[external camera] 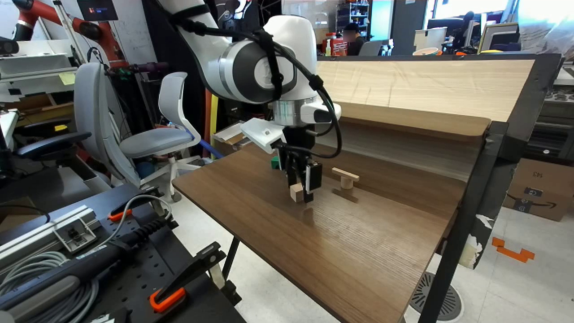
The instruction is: Put the wooden block on the right side of the table on top of the stacked blocks
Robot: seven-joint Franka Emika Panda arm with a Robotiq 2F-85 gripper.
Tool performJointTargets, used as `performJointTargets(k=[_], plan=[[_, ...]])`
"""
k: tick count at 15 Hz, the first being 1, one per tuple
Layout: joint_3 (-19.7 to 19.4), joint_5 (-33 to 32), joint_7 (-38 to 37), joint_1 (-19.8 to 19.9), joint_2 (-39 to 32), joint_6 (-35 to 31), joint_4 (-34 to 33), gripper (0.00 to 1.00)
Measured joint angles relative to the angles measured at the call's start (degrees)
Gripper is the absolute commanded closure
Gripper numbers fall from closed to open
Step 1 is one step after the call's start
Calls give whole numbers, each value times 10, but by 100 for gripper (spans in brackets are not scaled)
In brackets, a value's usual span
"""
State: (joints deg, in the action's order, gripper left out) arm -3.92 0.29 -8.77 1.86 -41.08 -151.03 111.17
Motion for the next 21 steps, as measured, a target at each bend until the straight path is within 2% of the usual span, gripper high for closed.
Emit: performJointTargets(k=[4, 10, 21], plan=[[2, 0, 0, 0, -1, -7, 0, 91], [10, 5, 1, 0, 12, -8, 0, 91], [34, 29, 1, -3, 88, -4, 5, 91]])
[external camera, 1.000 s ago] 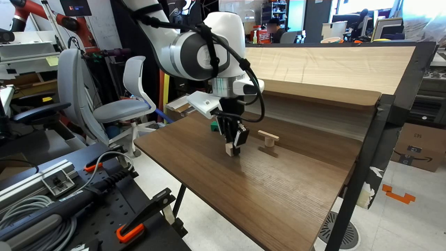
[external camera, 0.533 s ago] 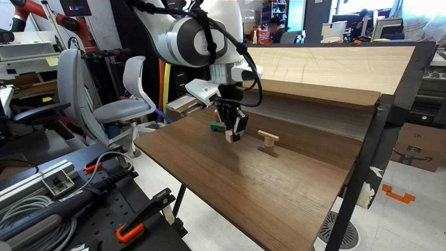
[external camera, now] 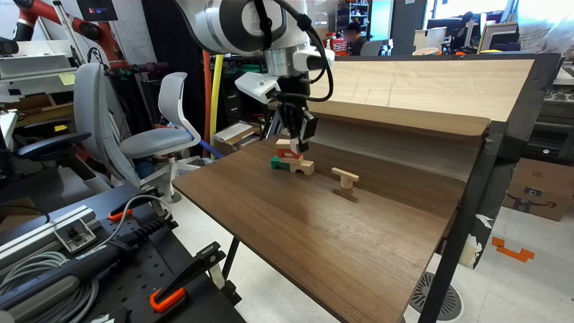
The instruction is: Put the wooden block on the right side of the table on top of the stacked blocks
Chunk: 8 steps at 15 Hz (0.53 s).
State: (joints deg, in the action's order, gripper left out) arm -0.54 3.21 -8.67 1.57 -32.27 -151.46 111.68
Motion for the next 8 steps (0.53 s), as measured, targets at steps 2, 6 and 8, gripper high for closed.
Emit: performJointTargets(k=[2, 6, 8], plan=[[2, 4, -2, -4, 7, 0, 0, 91], [6, 5, -9, -12, 12, 0, 0, 91], [7, 5, -13, -19, 12, 0, 0, 91]])
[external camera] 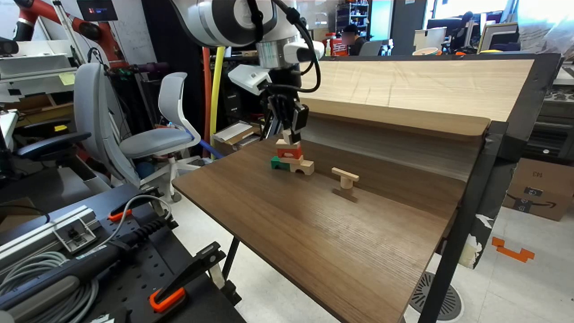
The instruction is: Put the wooden block on the right side of the table on top of the stacked blocks
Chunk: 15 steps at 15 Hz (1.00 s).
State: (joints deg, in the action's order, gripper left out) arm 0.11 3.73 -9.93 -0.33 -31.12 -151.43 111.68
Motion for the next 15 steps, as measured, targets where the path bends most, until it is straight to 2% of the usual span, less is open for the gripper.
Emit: performJointTargets(k=[15], plan=[[0, 0, -42, -25, -2, 0, -12, 91]])
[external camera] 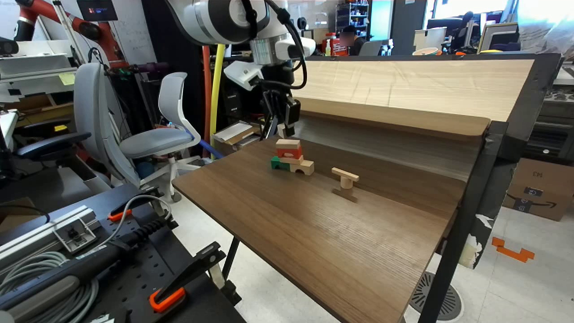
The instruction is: Put the wooden block on the right side of the table on top of the stacked blocks
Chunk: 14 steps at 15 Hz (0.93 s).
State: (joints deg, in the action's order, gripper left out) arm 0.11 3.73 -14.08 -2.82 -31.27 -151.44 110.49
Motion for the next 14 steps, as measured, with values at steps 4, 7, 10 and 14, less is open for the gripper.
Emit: performJointTargets(k=[4, 7, 10, 14], plan=[[-2, 0, -14, -6, -6, 0, -10, 91], [-3, 0, -25, -11, -16, 0, -21, 91], [-9, 0, -35, -17, -32, 7, -36, 91], [-18, -1, -48, -25, -50, 32, -59, 40]])
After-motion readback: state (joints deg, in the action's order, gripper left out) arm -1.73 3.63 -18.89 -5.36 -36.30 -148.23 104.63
